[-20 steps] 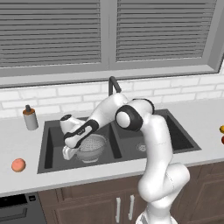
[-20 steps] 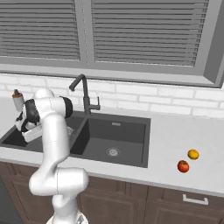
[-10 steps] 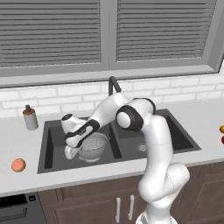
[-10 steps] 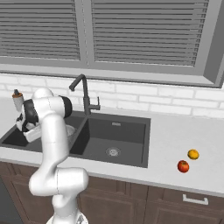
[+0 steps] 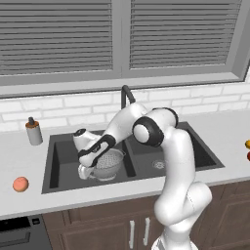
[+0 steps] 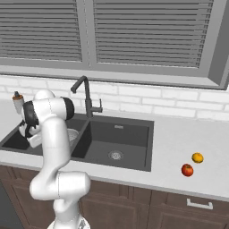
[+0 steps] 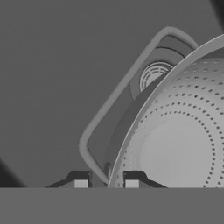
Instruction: Put the colander in the sink, put the tangerine, peach, apple in the colander, and turn on the sink faucet and pour water over the colander.
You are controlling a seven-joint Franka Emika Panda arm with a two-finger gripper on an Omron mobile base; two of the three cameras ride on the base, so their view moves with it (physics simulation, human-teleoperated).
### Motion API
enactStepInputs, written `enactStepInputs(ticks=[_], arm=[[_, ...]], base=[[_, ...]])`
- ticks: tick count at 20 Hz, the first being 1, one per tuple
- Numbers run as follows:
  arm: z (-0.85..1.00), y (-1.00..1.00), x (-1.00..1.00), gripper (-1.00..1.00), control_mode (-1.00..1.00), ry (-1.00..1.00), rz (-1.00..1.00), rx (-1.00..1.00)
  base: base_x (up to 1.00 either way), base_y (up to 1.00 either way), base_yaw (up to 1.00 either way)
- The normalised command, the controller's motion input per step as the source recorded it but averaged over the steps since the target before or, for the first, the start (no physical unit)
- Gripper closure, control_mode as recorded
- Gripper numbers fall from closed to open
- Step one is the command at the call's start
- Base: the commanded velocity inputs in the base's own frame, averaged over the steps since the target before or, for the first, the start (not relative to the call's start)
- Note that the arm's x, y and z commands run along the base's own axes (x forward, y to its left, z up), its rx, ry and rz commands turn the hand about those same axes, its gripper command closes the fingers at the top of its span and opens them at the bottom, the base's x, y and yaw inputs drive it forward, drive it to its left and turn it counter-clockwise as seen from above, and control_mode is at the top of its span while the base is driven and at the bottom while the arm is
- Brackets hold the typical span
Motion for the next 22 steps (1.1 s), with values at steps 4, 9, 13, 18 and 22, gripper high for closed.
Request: enactStepInputs(ticks=[4,9,13,18,22], arm=[[-0.10,-0.02,0.00,1.00,-1.00,0.00,0.01,0.00],[-0.32,0.00,0.08,1.00,-1.00,0.00,0.01,-0.01],[-0.20,0.00,0.30,1.00,-1.00,0.00,0.05,0.00],[-0.18,-0.20,0.12,1.00,-1.00,0.00,0.10,0.00],[-0.07,-0.47,-0.12,1.00,-1.00,0.00,0.08,0.00]], base=[[0.00,0.00,0.00],[0.00,0.00,0.00],[0.00,0.00,0.00],[0.00,0.00,0.00],[0.00,0.00,0.00]])
